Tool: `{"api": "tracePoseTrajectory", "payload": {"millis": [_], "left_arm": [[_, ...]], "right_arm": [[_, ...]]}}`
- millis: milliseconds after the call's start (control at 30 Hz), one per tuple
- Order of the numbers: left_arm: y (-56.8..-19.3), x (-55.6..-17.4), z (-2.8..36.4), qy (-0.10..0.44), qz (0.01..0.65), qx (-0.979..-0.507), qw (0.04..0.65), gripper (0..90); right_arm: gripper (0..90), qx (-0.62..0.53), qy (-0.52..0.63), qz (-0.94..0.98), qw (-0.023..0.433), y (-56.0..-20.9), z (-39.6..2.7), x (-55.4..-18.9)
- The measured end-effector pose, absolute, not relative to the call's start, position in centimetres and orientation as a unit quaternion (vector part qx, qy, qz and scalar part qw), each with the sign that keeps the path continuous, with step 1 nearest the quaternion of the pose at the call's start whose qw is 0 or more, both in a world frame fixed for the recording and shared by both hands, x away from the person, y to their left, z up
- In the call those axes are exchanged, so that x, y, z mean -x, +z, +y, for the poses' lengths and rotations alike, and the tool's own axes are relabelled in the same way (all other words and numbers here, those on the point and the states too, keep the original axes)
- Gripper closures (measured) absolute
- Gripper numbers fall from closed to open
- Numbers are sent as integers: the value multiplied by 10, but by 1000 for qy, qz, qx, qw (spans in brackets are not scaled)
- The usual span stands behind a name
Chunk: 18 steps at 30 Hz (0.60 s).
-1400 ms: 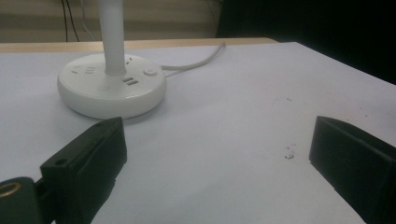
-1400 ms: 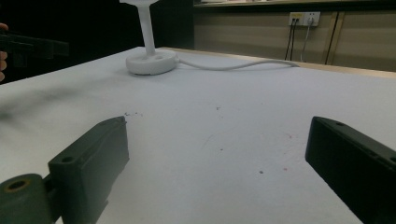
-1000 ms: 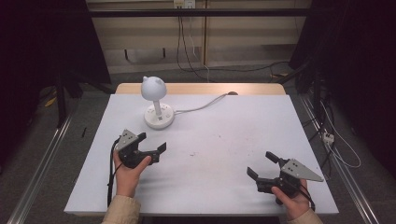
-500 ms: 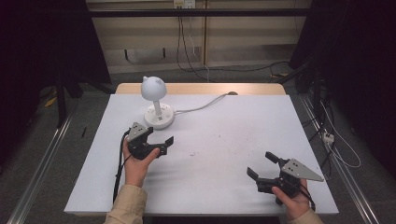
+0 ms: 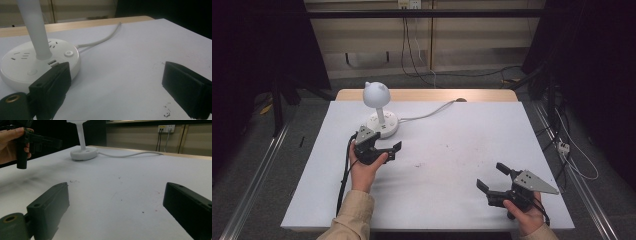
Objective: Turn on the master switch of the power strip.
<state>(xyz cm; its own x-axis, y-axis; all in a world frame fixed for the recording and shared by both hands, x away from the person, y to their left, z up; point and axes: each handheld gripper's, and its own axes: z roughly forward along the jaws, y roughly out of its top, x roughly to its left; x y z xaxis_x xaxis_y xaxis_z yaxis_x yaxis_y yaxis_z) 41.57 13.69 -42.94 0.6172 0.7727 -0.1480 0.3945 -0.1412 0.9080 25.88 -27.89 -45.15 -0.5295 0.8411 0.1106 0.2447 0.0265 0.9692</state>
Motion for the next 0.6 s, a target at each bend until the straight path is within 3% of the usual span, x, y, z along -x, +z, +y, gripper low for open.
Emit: {"api": "tracePoseTrajectory", "payload": {"millis": [600], "left_arm": [[-434,-427,130,180,409,-732,515,162]], "right_arm": [[62,-410,569,663,261,-451,-279,-259]]}}
